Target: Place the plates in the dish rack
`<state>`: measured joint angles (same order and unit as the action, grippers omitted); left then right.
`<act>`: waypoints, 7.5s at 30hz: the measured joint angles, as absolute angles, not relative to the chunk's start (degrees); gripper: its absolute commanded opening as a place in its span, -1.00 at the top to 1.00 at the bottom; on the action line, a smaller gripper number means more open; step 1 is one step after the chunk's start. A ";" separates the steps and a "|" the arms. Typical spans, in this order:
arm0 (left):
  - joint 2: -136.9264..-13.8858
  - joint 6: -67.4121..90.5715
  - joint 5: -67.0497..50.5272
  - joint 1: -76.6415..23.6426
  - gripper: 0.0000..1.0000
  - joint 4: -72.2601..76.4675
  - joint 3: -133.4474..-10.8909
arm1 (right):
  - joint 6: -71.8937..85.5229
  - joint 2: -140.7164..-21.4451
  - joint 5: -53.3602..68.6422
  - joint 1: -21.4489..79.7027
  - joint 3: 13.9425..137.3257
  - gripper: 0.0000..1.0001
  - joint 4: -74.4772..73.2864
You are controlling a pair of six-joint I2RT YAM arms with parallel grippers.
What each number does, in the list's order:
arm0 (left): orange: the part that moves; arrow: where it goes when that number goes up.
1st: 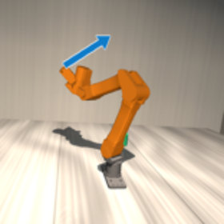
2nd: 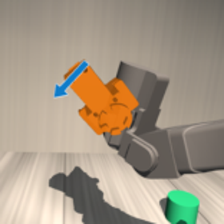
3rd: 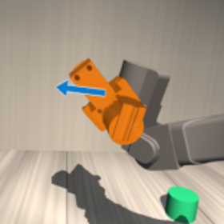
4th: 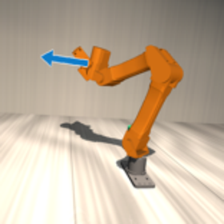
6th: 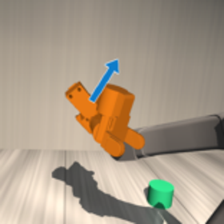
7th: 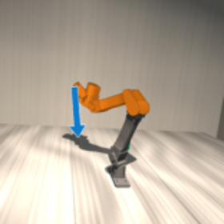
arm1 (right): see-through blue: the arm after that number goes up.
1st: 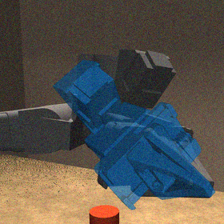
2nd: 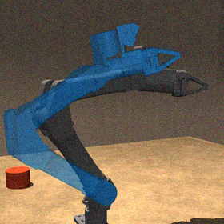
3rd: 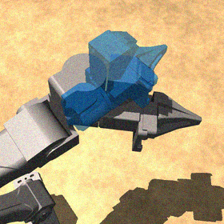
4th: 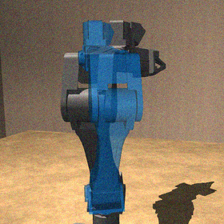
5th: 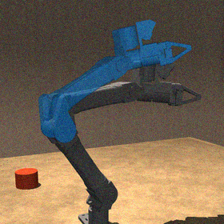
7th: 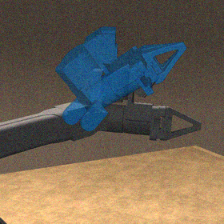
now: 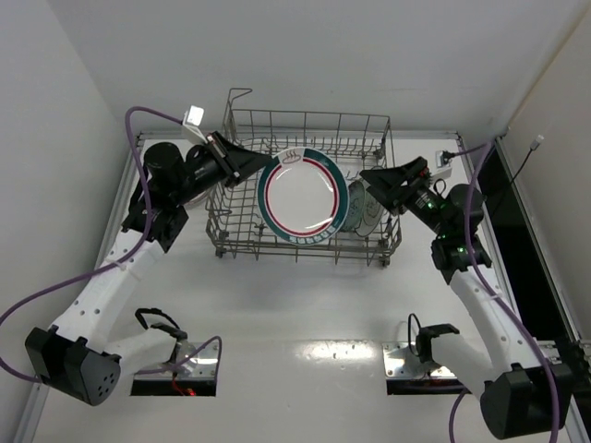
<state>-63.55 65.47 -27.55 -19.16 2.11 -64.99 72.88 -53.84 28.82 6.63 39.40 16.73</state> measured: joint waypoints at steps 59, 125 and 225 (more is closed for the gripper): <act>-60.77 39.09 30.50 -9.26 0.60 -27.59 -50.35 | 45.69 -113.32 20.58 32.36 88.23 -0.49 -22.24; -65.47 38.39 30.85 -9.26 0.60 -26.30 -50.19 | 38.39 -99.29 -37.15 32.82 110.21 1.00 -67.72; -78.87 59.20 -7.62 21.23 1.00 -18.24 -81.28 | 37.15 -69.52 8.25 18.13 79.29 -0.56 -34.15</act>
